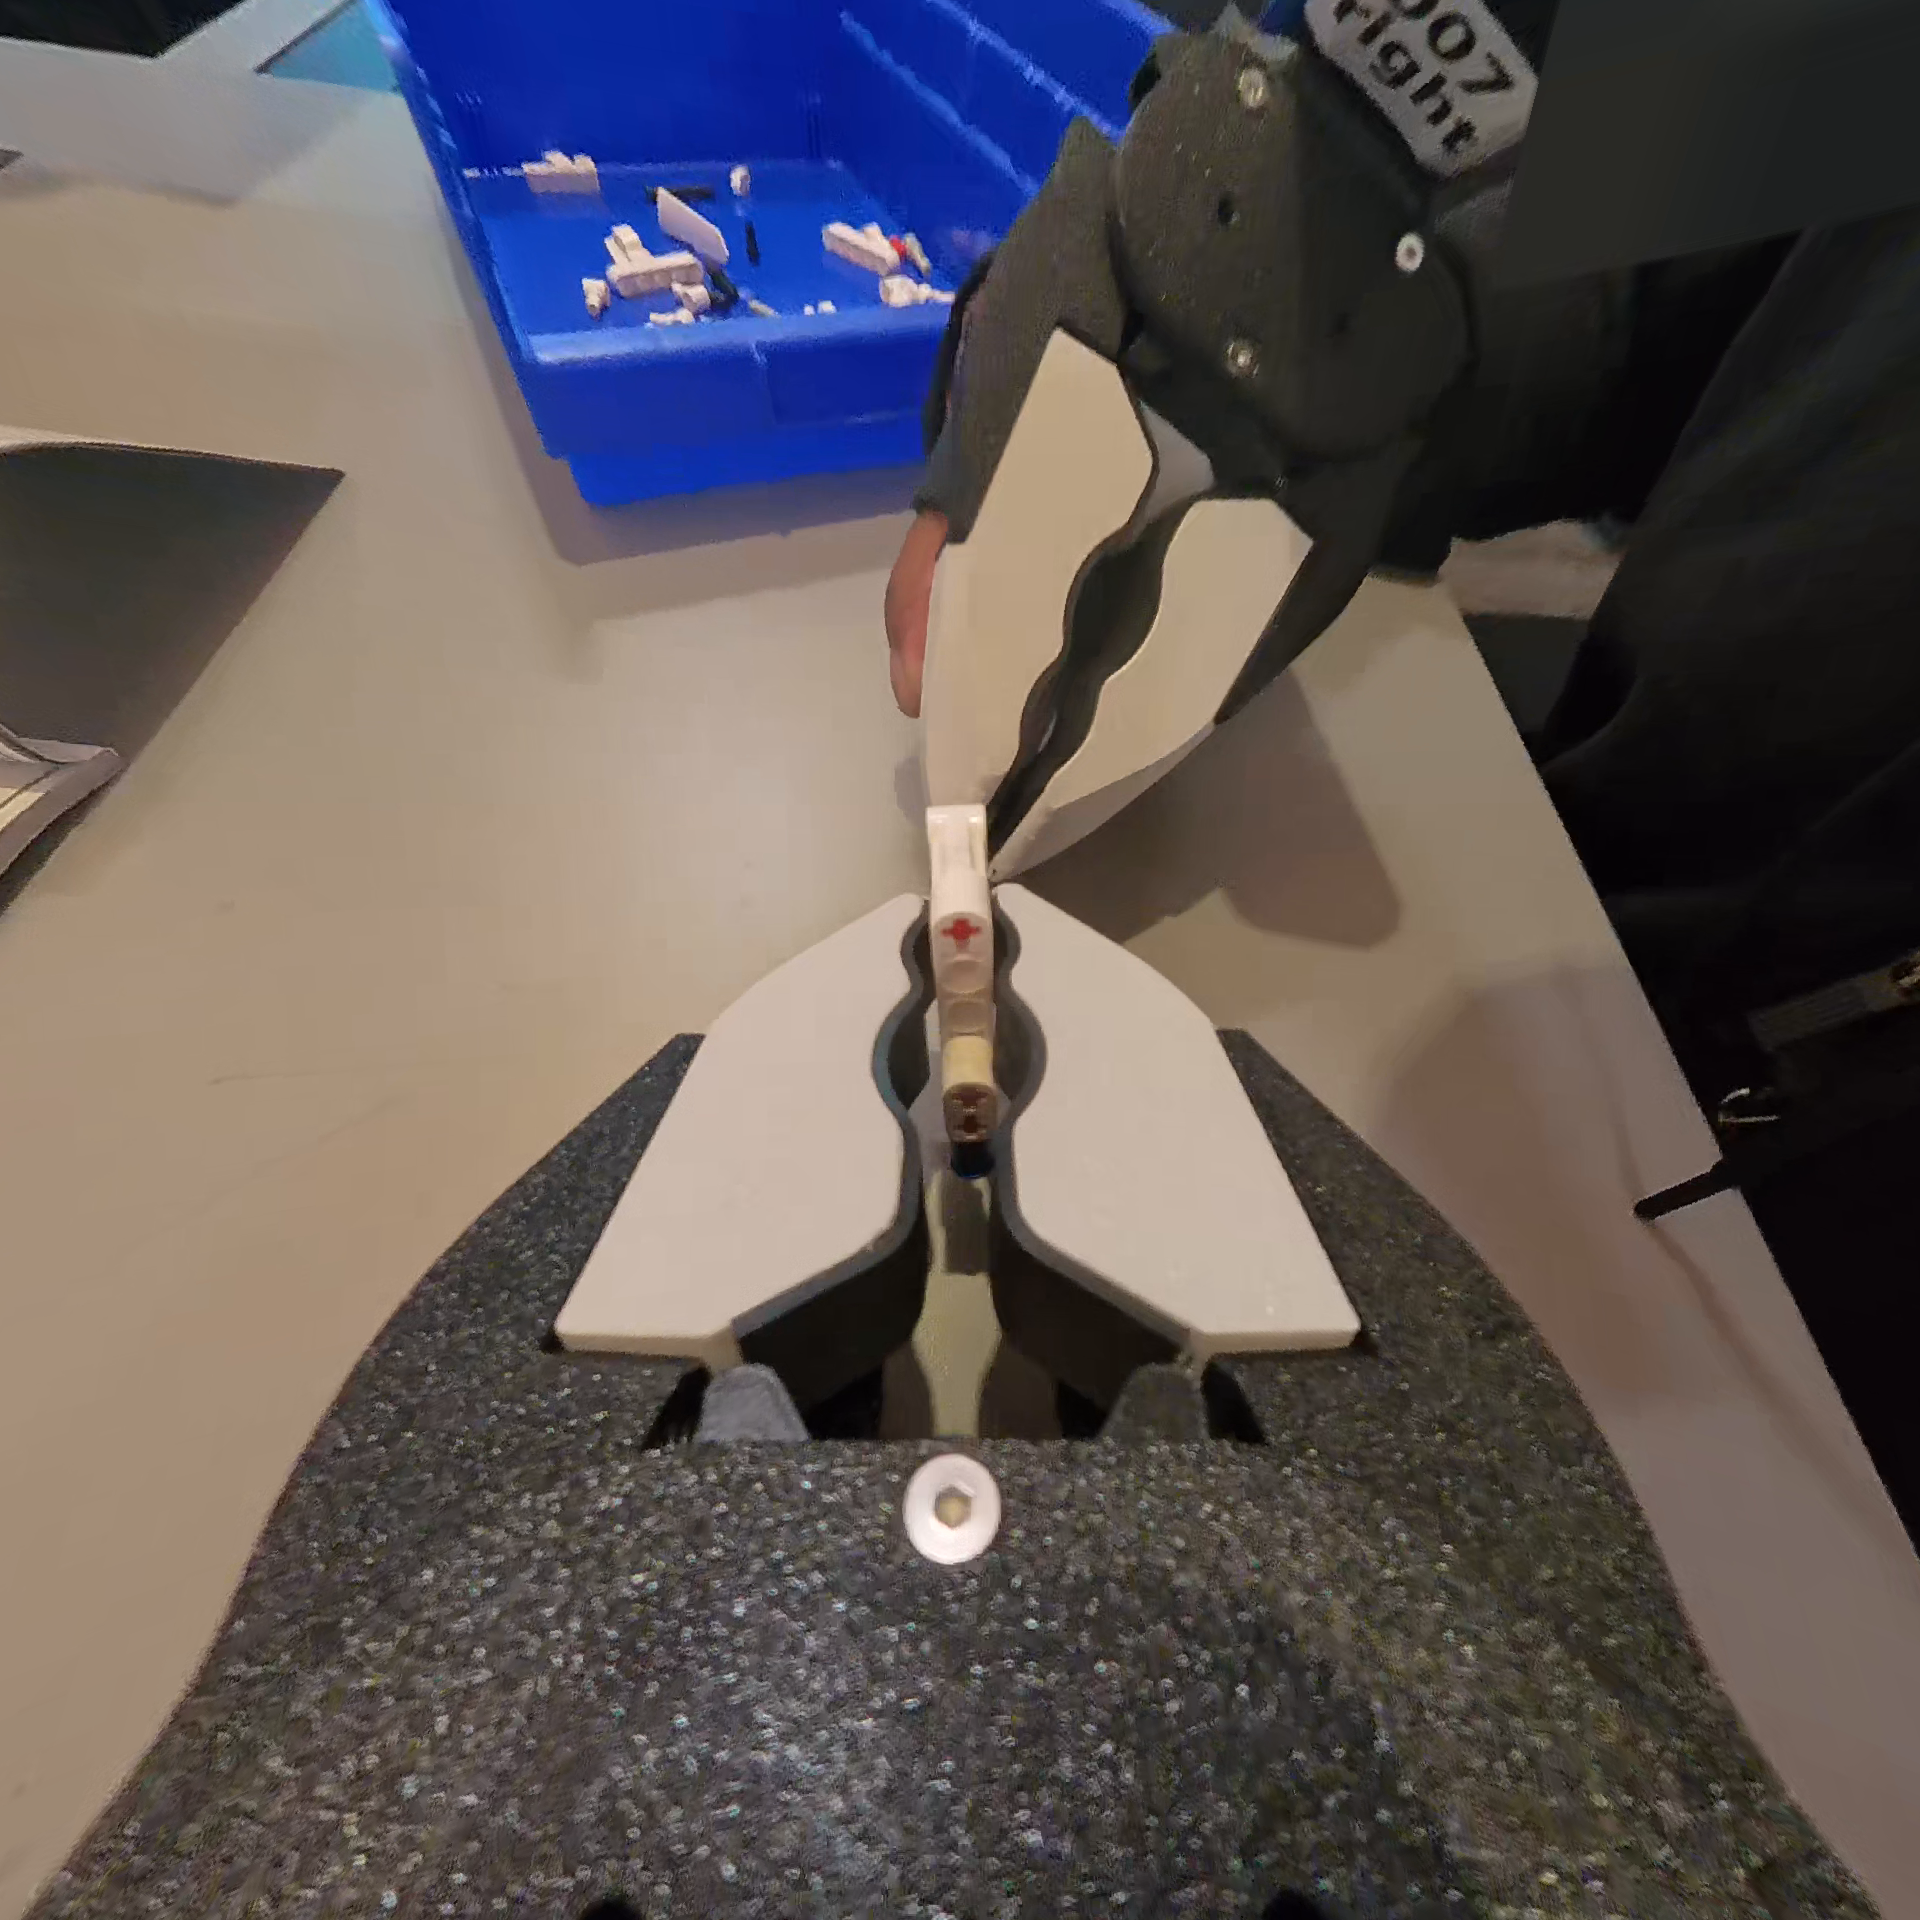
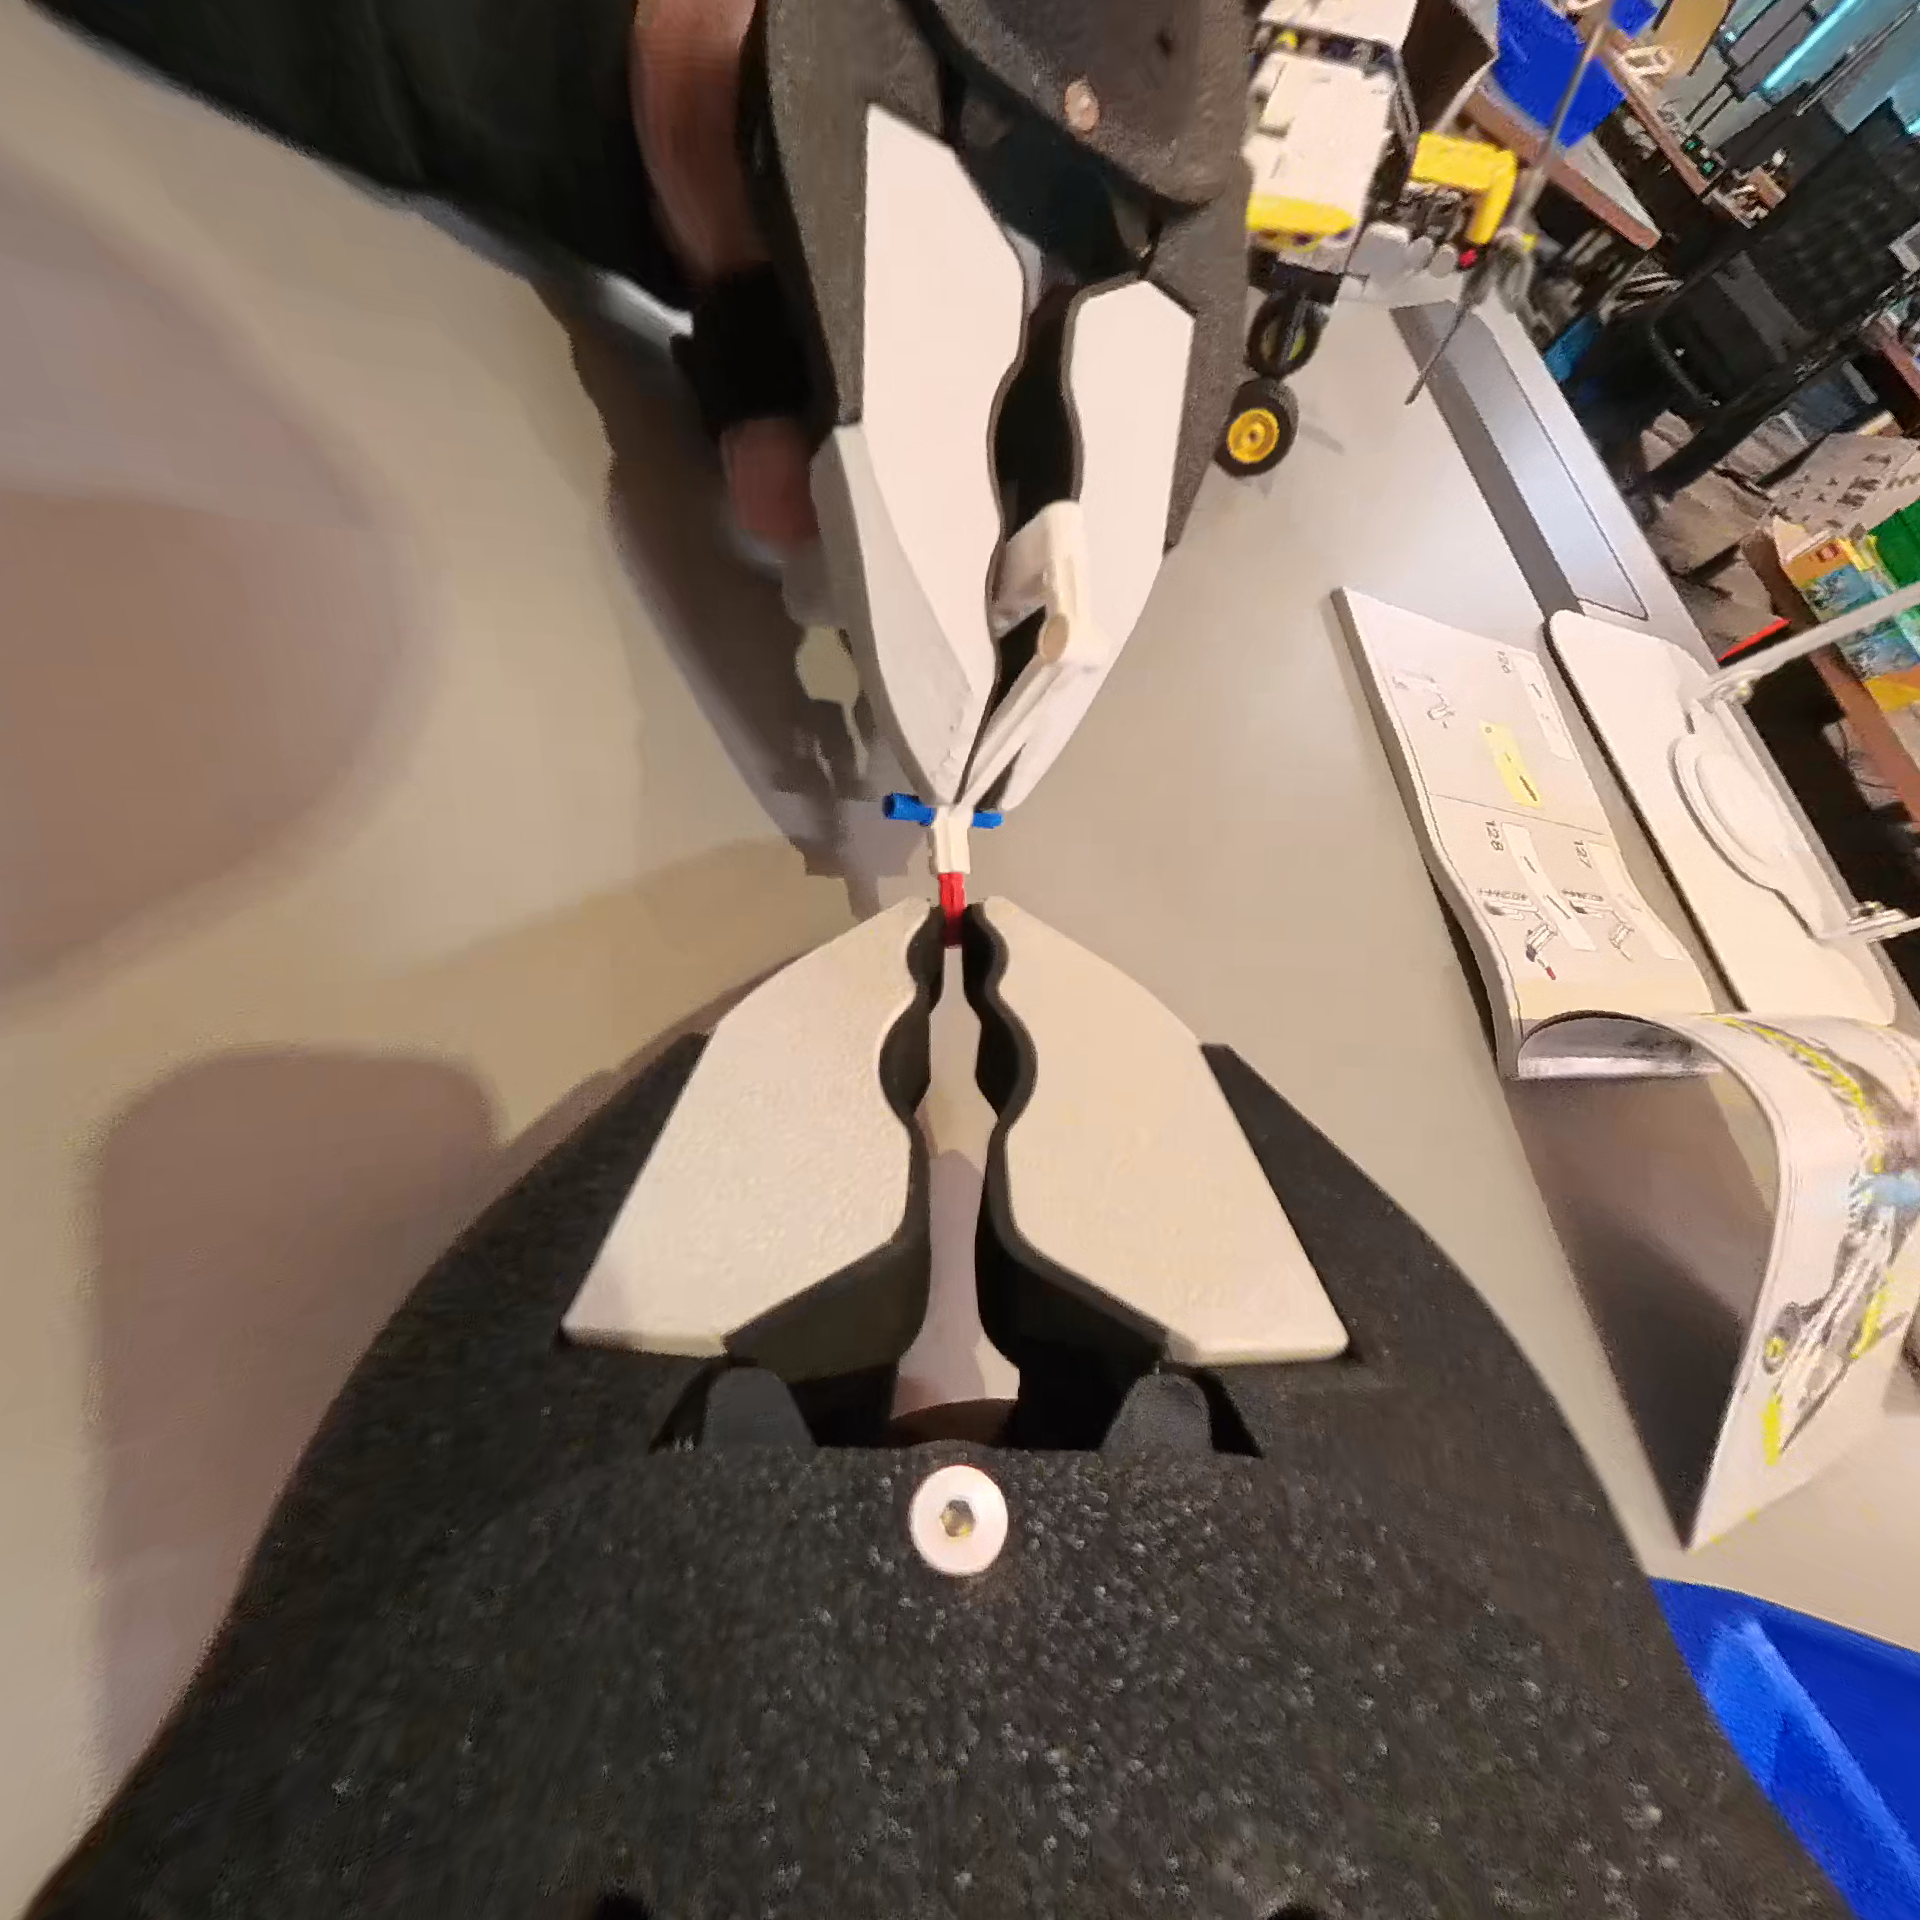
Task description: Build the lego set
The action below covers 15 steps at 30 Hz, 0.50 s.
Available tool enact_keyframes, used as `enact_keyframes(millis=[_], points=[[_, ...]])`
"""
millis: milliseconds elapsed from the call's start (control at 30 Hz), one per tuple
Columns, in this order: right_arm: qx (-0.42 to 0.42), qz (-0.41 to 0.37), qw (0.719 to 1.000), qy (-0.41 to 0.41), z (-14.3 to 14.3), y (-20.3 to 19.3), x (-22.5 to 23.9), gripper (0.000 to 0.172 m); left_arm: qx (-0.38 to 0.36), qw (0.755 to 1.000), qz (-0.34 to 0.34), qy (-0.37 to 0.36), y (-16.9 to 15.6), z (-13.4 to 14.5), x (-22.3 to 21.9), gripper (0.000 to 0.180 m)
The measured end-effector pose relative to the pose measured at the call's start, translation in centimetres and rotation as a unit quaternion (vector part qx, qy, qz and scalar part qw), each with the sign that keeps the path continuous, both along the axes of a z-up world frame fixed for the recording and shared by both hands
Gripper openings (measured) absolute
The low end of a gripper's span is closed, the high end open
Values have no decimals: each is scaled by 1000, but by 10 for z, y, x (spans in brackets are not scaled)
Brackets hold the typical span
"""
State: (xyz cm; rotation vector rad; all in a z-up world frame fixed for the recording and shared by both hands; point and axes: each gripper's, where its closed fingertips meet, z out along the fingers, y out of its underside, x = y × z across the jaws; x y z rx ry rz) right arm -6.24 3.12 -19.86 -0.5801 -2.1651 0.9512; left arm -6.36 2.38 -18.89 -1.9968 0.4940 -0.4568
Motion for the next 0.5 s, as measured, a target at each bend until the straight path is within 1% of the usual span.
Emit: enact_keyframes(millis=[167, 333, 500], points=[[-43, -8, 999, -7, 8, 1, -1, 2, 20, 999, 11, -25, 2, 8, -1, 7], [-47, 6, 999, -1, 10, -2, 1, 2, 29, 999, 2, -44, 2, 13, 3, 7], [-65, -1, 998, -2, 14, -1, 0, 2, 45, 998, 11, -50, 3, 17, 1, 7]])
